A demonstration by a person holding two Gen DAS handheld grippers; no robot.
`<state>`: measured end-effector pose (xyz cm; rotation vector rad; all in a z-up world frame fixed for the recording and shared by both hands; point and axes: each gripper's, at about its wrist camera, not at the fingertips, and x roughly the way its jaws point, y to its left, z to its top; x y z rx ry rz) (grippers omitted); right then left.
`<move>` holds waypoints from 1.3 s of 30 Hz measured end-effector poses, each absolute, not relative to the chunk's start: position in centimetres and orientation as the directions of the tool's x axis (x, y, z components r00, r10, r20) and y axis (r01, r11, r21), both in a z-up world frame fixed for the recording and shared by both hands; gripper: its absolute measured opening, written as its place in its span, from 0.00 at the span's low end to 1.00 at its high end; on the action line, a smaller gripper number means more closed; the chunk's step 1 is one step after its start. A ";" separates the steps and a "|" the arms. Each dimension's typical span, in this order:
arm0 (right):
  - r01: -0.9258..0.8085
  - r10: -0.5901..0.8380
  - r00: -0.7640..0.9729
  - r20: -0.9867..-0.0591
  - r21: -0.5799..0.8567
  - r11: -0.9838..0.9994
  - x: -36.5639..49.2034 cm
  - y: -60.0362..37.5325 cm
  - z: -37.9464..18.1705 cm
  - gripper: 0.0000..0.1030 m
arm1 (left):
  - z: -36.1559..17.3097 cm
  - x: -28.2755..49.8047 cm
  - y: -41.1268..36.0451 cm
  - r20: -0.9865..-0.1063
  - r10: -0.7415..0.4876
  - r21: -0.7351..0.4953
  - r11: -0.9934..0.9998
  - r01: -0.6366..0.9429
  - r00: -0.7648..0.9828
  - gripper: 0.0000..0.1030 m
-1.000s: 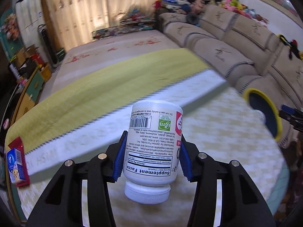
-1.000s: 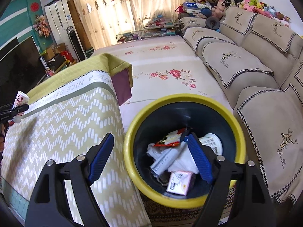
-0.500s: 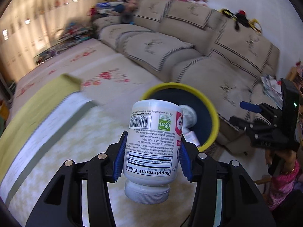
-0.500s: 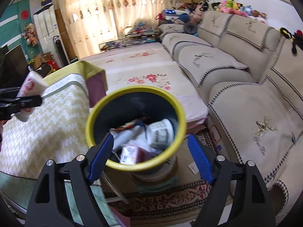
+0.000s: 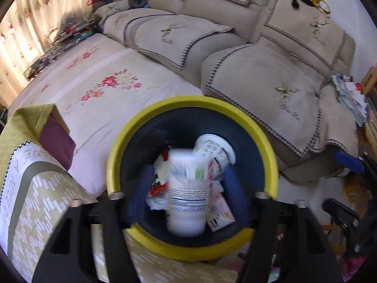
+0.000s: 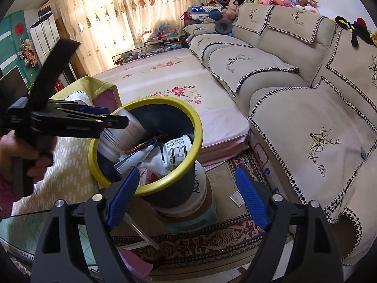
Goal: Collect trash
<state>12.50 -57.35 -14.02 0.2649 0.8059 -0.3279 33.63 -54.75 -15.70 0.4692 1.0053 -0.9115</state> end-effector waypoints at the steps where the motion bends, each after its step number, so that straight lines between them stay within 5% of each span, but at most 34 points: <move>1: 0.382 -0.181 0.649 -0.739 0.110 0.918 12.5 -57.2 -14.0 0.77 | -15.9 34.0 -54.4 -0.872 -0.432 -0.064 0.566 0.822 0.230 0.70; 12: 0.259 -0.094 0.692 -0.716 0.125 0.958 13.5 -51.6 -13.4 0.79 | -6.9 28.4 -39.1 -0.713 -0.509 -0.034 0.712 0.702 0.482 0.95; 26: 0.131 -0.074 0.790 -0.608 0.050 0.990 11.8 -41.5 -8.6 0.93 | -2.2 17.0 -12.9 -0.509 -0.224 -0.035 0.970 0.240 0.831 0.95; 39: 0.108 -0.072 0.866 -0.495 0.046 0.993 5.7 -38.1 -4.8 0.93 | -1.3 8.1 -5.3 -0.458 -0.085 -0.072 0.996 0.058 0.885 0.95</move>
